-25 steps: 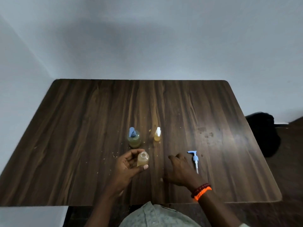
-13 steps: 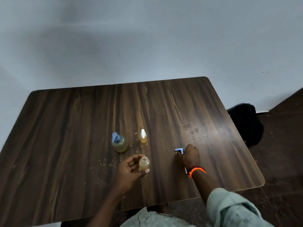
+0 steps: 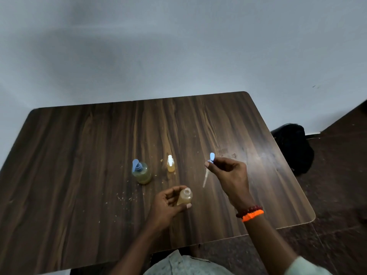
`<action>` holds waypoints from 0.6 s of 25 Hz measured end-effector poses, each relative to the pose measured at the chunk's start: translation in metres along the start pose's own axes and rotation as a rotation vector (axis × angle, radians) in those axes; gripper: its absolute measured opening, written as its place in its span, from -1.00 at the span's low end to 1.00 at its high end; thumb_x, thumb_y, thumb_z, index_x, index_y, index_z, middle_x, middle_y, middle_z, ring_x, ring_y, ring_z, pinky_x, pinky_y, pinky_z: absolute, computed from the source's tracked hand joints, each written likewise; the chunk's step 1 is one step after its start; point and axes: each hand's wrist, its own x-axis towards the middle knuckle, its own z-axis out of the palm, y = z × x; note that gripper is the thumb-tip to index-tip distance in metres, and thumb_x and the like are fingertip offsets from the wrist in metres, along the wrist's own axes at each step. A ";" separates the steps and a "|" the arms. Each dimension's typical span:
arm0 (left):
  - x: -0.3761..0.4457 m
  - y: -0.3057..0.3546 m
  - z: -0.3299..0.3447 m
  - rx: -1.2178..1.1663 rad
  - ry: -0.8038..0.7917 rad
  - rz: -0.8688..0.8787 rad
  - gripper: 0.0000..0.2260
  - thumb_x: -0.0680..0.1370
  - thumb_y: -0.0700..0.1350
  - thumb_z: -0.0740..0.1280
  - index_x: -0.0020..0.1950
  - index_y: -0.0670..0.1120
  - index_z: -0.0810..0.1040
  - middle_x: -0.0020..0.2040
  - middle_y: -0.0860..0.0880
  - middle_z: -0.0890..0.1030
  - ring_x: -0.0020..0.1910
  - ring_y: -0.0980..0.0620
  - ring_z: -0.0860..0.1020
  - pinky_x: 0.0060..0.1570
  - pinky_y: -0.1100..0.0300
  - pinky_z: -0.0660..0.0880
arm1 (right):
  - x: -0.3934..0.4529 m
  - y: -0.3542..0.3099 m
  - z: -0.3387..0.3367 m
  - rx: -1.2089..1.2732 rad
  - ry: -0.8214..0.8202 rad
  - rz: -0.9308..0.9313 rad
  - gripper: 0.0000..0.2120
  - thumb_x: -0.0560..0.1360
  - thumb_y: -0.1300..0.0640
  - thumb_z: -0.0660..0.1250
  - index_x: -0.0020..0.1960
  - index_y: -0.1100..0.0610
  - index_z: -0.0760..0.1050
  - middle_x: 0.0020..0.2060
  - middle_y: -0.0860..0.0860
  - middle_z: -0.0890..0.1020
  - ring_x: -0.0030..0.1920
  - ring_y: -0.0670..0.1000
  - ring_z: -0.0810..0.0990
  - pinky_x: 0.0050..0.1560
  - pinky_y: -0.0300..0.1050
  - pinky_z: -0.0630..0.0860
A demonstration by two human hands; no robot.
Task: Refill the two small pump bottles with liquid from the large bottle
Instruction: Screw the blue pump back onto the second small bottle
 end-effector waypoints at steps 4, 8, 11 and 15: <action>0.000 0.005 0.002 0.005 -0.004 0.011 -0.54 0.38 -0.33 0.62 0.20 0.01 0.69 0.14 0.06 0.78 0.16 0.03 0.74 0.12 0.08 0.69 | -0.038 -0.046 0.005 0.174 -0.105 -0.211 -0.77 0.45 0.31 0.57 0.11 0.28 0.72 -0.07 0.06 0.80 0.00 0.03 0.78 0.03 -0.17 0.70; -0.001 0.007 0.002 0.002 0.013 0.024 -0.53 0.37 -0.33 0.63 0.17 0.06 0.70 0.13 0.06 0.78 0.16 0.01 0.74 0.10 0.07 0.70 | -0.044 -0.041 0.010 0.176 -0.129 -0.262 -0.73 0.45 0.26 0.57 0.13 0.26 0.71 -0.03 0.06 0.80 0.03 0.04 0.78 0.09 -0.05 0.71; -0.003 0.009 0.000 0.003 0.003 0.036 -0.54 0.37 -0.31 0.63 0.19 0.05 0.70 0.15 0.06 0.78 0.18 0.02 0.73 0.15 0.05 0.69 | -0.045 -0.037 0.013 0.146 -0.140 -0.272 -0.71 0.45 0.21 0.57 0.14 0.25 0.71 -0.01 0.05 0.79 0.04 0.02 0.78 0.10 -0.01 0.72; -0.004 0.011 0.000 0.027 -0.011 0.048 -0.54 0.38 -0.29 0.63 0.17 0.11 0.70 0.18 0.08 0.76 0.23 0.03 0.71 0.22 0.03 0.65 | -0.048 -0.033 0.016 0.119 -0.145 -0.295 -0.67 0.44 0.13 0.55 0.16 0.24 0.71 0.00 0.04 0.79 0.04 -0.03 0.77 0.09 -0.05 0.72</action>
